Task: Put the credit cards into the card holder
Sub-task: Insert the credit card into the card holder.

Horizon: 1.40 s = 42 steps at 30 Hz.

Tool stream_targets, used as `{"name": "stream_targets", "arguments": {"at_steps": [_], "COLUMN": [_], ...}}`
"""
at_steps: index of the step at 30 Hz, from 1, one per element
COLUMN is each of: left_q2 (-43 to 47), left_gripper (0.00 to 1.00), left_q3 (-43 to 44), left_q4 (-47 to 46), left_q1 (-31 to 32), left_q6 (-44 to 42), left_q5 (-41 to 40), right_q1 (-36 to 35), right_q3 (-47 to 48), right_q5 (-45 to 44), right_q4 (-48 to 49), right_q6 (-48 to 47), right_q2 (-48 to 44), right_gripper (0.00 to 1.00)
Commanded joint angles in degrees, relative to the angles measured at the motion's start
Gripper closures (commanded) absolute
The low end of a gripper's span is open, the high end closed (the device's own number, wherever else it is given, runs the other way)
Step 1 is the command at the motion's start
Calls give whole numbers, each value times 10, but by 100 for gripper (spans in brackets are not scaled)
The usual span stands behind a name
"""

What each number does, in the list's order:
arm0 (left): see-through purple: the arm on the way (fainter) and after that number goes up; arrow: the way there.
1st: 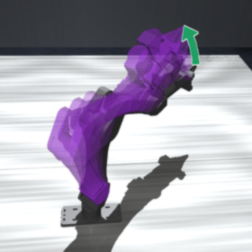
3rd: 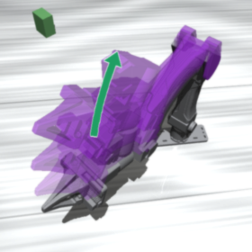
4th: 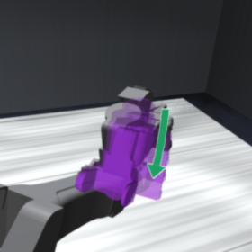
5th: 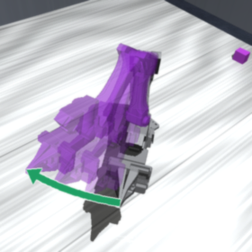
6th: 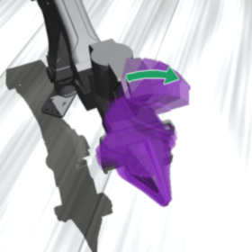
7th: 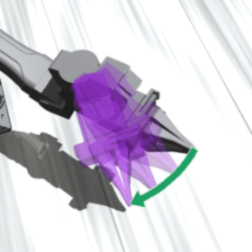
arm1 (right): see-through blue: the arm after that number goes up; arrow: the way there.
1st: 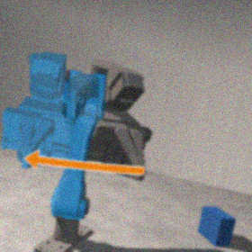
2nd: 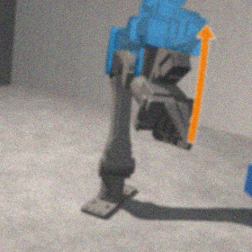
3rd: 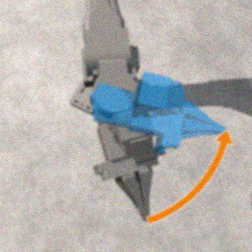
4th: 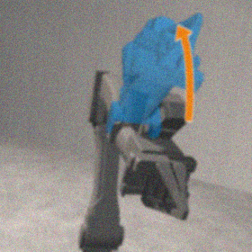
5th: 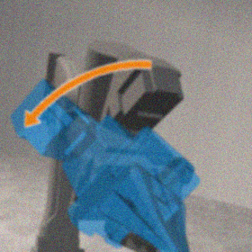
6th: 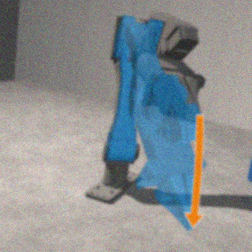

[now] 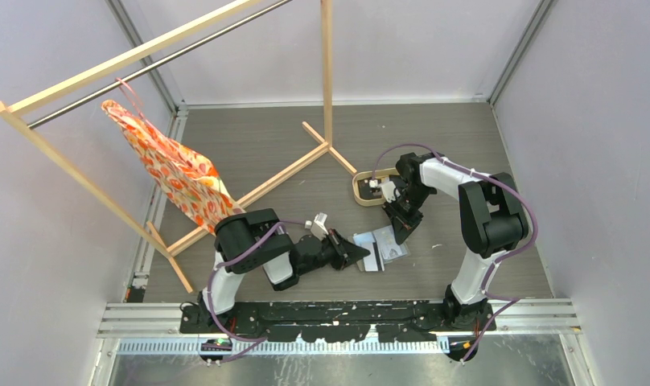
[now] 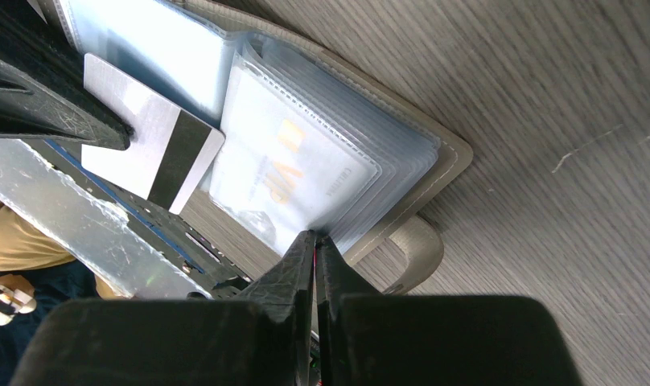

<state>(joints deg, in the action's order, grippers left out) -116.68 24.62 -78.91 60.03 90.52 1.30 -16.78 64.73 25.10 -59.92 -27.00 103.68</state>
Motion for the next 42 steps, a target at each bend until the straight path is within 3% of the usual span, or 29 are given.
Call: {"name": "stream_targets", "arguments": {"at_steps": [1, 27, 42], "left_q2": [-5, 17, 28], "left_gripper": [100, 100, 100], "left_q3": [14, 54, 72], "left_q4": [1, 107, 152], "left_q1": [-1, -28, -20], "left_q6": [0, -63, -101], "left_q5": [7, -9, -65], "right_q1": [-5, -5, -7], "right_q3": [13, 13, 13], "right_q5": [-3, -1, -2], "right_q4": [2, 1, 1], "right_q6": [1, 1, 1], "right_q2": [7, 4, 4], "right_gripper": [92, 92, 92]}}
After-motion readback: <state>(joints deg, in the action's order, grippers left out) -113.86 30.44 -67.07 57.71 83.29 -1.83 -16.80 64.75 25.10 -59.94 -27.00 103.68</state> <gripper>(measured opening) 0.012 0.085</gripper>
